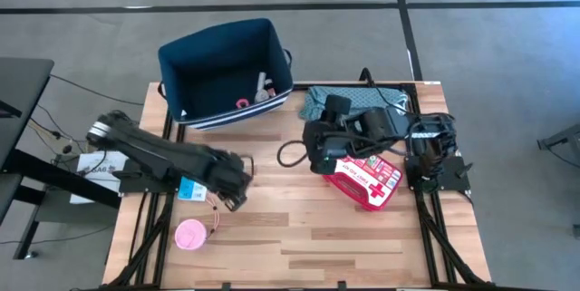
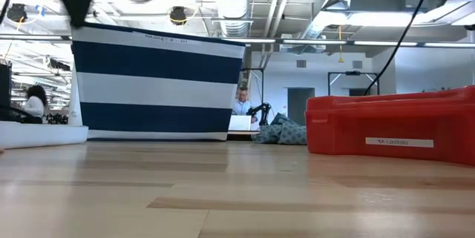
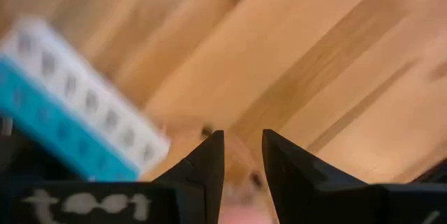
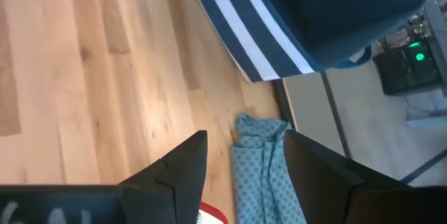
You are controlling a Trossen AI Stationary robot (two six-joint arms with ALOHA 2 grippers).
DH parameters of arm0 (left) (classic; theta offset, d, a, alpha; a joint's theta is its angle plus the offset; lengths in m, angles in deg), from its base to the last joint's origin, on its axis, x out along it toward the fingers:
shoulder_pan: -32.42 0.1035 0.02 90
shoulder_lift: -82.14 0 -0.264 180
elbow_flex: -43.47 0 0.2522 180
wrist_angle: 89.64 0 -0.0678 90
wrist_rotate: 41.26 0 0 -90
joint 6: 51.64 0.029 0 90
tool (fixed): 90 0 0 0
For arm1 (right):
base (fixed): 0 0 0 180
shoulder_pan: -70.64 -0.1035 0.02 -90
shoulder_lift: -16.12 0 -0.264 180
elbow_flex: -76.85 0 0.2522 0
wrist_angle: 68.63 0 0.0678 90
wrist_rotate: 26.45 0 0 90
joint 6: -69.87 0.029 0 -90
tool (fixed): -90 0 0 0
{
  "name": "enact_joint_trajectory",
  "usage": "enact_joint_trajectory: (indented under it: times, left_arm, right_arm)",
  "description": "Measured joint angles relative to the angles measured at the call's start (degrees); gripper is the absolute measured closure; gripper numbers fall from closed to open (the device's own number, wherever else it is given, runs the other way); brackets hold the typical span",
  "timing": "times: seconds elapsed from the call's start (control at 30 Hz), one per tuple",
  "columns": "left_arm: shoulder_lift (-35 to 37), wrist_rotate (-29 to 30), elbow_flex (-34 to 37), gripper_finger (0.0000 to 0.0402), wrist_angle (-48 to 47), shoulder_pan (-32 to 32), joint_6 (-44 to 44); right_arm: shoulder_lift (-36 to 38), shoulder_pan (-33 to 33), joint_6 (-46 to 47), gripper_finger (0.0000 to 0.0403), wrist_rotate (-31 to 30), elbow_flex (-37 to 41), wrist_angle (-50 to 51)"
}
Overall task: Pick & place medical supplies in basket/bin
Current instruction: Put the transparent tumbler into the blue bin
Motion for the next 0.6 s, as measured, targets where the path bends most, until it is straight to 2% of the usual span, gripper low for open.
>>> enact_joint_trajectory:
  times: [0.23,0.47,0.6]
  left_arm:
    - [-12.78,-8.75,-0.02,0.0315,0.78,-3.02,-1.06]
    - [-22.72,-21.58,-0.02,0.0315,0.69,-5.18,2.73]
    - [-25.84,-22.89,-0.02,0.0315,0.37,-6.16,3.74]
  right_arm:
    - [-0.25,-2.64,1.61,0.0225,0.01,0.03,0.04]
    - [-0.27,-4.71,1.96,0.0227,0.03,0.03,0.04]
    - [-0.27,-5.4,1.96,0.0227,0.03,0.03,0.04]
